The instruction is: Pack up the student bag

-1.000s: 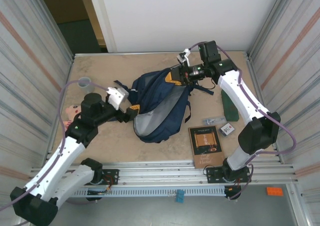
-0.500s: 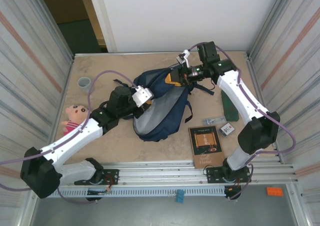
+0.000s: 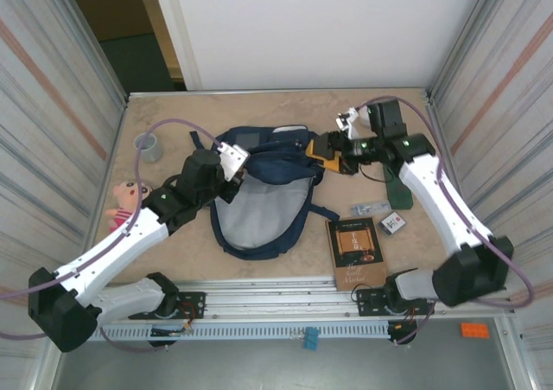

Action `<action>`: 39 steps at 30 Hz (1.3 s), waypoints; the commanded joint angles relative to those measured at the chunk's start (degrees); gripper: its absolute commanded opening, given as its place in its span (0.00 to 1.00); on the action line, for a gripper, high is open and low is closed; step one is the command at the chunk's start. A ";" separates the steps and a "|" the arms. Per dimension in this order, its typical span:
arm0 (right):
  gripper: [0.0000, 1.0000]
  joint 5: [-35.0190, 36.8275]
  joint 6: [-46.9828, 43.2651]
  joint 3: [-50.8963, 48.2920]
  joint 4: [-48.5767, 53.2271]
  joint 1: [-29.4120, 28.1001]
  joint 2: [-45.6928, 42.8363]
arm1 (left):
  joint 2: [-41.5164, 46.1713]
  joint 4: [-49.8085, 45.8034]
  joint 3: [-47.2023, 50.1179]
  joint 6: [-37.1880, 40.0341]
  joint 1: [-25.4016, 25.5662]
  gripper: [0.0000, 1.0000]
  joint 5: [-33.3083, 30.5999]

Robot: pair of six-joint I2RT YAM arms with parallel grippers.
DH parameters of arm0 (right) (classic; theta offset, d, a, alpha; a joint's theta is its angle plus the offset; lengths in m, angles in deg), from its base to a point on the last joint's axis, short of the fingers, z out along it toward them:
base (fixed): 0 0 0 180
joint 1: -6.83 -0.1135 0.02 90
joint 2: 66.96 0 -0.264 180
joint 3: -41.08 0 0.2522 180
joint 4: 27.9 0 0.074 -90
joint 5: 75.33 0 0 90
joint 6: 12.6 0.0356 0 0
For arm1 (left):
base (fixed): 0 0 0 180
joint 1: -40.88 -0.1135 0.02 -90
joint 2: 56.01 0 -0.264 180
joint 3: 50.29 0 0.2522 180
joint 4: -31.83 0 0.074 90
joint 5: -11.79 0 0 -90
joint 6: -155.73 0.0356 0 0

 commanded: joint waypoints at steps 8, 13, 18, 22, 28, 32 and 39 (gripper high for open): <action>0.63 22.05 4.11 -17.15 15.33 0.95 -14.17 | 1.55 -2.28 0.31 8.62 -4.49 0.00 -0.19; 0.63 24.31 5.19 -21.27 15.24 1.06 -16.94 | 4.03 -4.41 2.61 17.86 -8.90 0.04 3.57; 0.63 23.91 5.93 -22.20 15.71 3.00 -16.20 | 6.26 -9.25 2.17 23.69 -11.04 0.08 2.43; 0.63 25.78 5.76 -21.76 17.40 3.23 -14.77 | 8.02 -13.44 0.41 24.69 -11.65 0.33 2.94; 0.60 29.50 8.88 -24.85 18.74 -1.54 -14.65 | 11.80 -20.01 -5.58 12.75 -10.79 0.66 10.97; 0.51 31.06 14.35 -31.08 11.52 -3.85 -14.89 | 14.60 -18.67 -4.99 3.79 -9.55 0.67 13.59; 0.38 34.99 23.70 -42.86 -8.35 -4.03 -15.15 | 14.24 -14.84 -1.19 -4.16 -8.14 0.67 14.85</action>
